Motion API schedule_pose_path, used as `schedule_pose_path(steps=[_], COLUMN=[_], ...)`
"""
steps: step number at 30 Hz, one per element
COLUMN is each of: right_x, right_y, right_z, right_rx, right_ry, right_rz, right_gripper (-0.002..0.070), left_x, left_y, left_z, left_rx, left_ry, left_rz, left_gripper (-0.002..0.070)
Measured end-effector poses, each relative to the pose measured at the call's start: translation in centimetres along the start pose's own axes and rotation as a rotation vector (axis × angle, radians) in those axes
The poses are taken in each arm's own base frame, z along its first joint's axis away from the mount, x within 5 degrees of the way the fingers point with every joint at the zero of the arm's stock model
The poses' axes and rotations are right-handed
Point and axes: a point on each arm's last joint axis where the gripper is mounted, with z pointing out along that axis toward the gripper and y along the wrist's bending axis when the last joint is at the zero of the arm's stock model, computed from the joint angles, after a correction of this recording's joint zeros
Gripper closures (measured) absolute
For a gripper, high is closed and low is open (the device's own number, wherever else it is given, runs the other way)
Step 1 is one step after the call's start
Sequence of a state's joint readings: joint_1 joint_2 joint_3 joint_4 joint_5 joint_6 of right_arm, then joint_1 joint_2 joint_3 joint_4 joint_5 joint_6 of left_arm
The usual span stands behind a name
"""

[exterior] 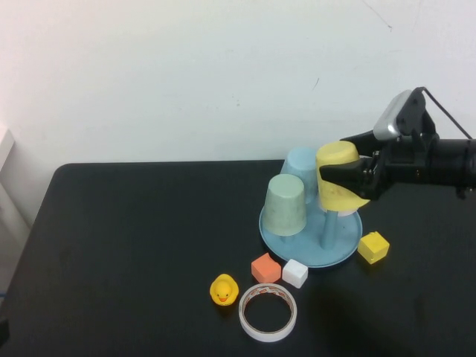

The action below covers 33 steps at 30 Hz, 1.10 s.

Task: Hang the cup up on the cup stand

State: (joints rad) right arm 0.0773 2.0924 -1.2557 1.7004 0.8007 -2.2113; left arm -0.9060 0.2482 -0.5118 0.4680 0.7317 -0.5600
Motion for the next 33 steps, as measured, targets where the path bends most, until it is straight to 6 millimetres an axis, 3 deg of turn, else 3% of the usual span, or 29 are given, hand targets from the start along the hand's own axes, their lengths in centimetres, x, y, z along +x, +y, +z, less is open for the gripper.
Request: schedule_pose_path(steps=[13, 18, 26, 29, 31, 33], right_x=[1.6, 1.7, 1.7, 1.0, 0.1, -1.4], right_y=[-0.5, -0.7, -0.6, -1.1, -1.4, -1.7], right_z=[1.0, 1.0, 1.0, -0.2, -1.5, -4.1], right_rx=[-0.013, 0.002, -0.008, -0.023, -0.051, -0.113], right_ry=[0.015, 0.027, 0.018, -0.029, -0.069, -0.146], right_rz=[-0.038, -0.040, 0.021, 0.140, 0.185, 0.220], right_gripper=[0.0090, 0.0003, -0.0003, 0.0116, 0.0272, 0.0495], left_x=[0.0, 0.0, 0.5, 0.7, 0.9, 1.3], left_y=[0.0, 0.0, 0.2, 0.4, 0.5, 0.5], left_z=[0.0, 0.0, 0.0, 0.0, 0.0, 0.2], left_rx=[0.000, 0.001, -0.025, -0.043, -0.049, -0.054], left_ry=[0.000, 0.001, 0.051, 0.083, 0.096, 0.111], left_rz=[0.006, 0.005, 0.000, 0.019, 0.039, 0.054], left_gripper=[0.0676, 0.0676, 0.0676, 0.0676, 0.0676, 0.0676])
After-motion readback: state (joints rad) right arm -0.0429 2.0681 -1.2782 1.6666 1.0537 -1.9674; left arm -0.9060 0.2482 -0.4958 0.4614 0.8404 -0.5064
